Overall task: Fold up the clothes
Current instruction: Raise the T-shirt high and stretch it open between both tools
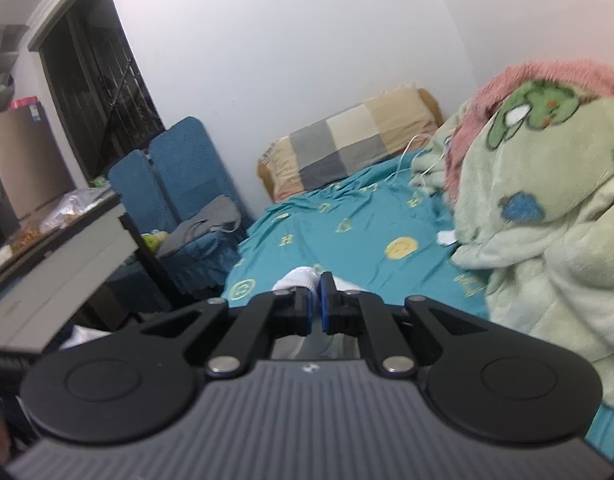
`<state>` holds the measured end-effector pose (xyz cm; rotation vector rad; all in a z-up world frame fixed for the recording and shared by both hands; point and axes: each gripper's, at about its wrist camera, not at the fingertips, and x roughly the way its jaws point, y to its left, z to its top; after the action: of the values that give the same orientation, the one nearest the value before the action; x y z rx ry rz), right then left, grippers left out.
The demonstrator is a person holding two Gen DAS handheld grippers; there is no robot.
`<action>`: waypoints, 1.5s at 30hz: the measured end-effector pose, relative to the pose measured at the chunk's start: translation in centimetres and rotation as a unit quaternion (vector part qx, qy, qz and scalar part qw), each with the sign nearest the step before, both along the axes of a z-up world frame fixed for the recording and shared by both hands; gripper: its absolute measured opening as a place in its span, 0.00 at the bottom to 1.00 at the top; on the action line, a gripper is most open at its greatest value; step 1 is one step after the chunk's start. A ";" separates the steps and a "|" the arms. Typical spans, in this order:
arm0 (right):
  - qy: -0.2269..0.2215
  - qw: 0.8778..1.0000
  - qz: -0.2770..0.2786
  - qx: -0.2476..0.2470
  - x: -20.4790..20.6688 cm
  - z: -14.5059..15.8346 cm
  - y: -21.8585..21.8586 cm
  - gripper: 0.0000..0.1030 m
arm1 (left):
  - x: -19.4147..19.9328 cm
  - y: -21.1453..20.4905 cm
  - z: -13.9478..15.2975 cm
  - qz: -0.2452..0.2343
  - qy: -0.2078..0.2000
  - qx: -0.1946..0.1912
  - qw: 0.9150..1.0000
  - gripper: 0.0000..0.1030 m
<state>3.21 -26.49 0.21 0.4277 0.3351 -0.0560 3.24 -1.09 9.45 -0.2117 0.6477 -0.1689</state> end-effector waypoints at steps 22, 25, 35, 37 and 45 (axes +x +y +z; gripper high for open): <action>-0.228 0.969 0.056 -0.079 -13.0 31.2 3.9 0.06 | -11.6 4.8 31.3 0.094 -0.287 -0.020 0.953 0.06; -0.255 0.961 0.057 -0.087 -16.2 34.7 4.2 0.06 | -13.6 5.0 35.0 0.091 -0.309 -0.020 0.947 0.06; -0.247 0.956 0.034 -0.155 -12.6 38.4 4.8 0.06 | -9.4 2.7 38.0 0.088 -0.320 0.025 0.943 0.06; -0.220 0.962 0.029 -0.162 -8.9 36.3 4.4 0.06 | -4.5 2.0 34.9 0.084 -0.298 0.031 0.950 0.06; -0.081 0.987 0.009 -0.141 11.6 21.1 1.1 0.06 | 17.2 -0.4 17.6 0.066 -0.203 0.058 0.975 0.07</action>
<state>14.85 -25.43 21.27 0.1480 0.1659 -0.0500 20.45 -1.51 27.05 -0.1023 0.2335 -0.0424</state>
